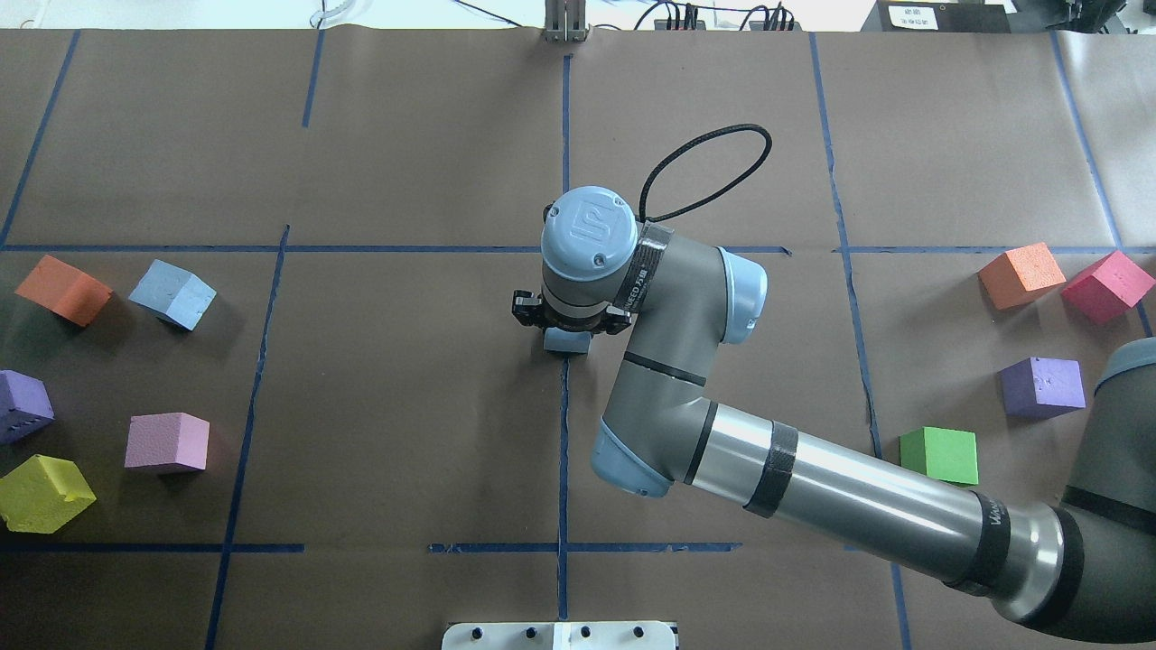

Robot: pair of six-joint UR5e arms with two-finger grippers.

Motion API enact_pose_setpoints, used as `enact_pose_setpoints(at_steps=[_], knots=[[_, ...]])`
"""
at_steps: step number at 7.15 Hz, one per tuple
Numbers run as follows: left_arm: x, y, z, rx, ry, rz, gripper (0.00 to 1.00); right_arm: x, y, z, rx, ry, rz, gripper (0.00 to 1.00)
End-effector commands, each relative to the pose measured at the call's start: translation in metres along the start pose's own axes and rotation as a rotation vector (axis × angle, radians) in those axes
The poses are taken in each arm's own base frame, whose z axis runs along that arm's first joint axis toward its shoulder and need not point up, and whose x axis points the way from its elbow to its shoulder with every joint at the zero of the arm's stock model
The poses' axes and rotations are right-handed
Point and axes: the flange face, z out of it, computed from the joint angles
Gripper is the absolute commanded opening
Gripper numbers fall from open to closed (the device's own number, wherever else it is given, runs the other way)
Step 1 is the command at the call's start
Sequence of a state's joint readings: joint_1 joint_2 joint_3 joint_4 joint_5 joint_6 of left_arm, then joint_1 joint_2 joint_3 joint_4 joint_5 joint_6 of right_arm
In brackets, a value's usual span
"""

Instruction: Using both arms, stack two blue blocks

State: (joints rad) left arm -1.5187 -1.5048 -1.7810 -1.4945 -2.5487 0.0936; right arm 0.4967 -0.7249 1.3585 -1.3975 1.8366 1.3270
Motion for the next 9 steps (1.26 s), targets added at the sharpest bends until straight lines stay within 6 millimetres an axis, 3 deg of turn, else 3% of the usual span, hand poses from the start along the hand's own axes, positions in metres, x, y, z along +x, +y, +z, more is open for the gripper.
enact_pose_setpoints(at_steps=[1,2,3,4,5,6,7,8,9], knots=[[0.0,0.0,0.0,0.001,-0.001,0.002,1.0,-0.006,0.014,0.008,0.032,0.014,-0.016,1.0],[0.001,0.0,-0.001,0.002,-0.003,0.005,1.0,-0.006,0.014,0.01,0.038,0.018,-0.02,1.0],[0.003,0.0,-0.003,0.005,-0.007,0.01,1.0,-0.009,0.005,-0.012,0.045,-0.008,-0.014,1.0],[0.003,-0.001,0.0,0.001,-0.007,0.011,1.0,0.001,-0.019,-0.071,0.038,-0.054,0.016,1.0],[0.018,-0.01,-0.003,0.008,0.0,0.045,1.0,0.042,-0.035,-0.126,0.016,-0.099,0.048,1.0],[0.039,-0.024,0.012,-0.02,0.005,0.077,1.0,0.111,-0.044,-0.171,0.015,-0.15,0.045,1.0],[0.057,-0.039,0.03,-0.04,0.009,0.102,1.0,0.177,-0.06,-0.197,0.007,-0.161,0.013,1.0],[0.099,-0.06,0.064,-0.091,0.007,0.145,1.0,0.237,-0.079,-0.204,-0.011,-0.147,-0.023,1.0],[0.153,-0.084,0.099,-0.128,-0.062,0.266,1.0,0.28,-0.089,-0.197,-0.012,-0.112,-0.083,1.0]])
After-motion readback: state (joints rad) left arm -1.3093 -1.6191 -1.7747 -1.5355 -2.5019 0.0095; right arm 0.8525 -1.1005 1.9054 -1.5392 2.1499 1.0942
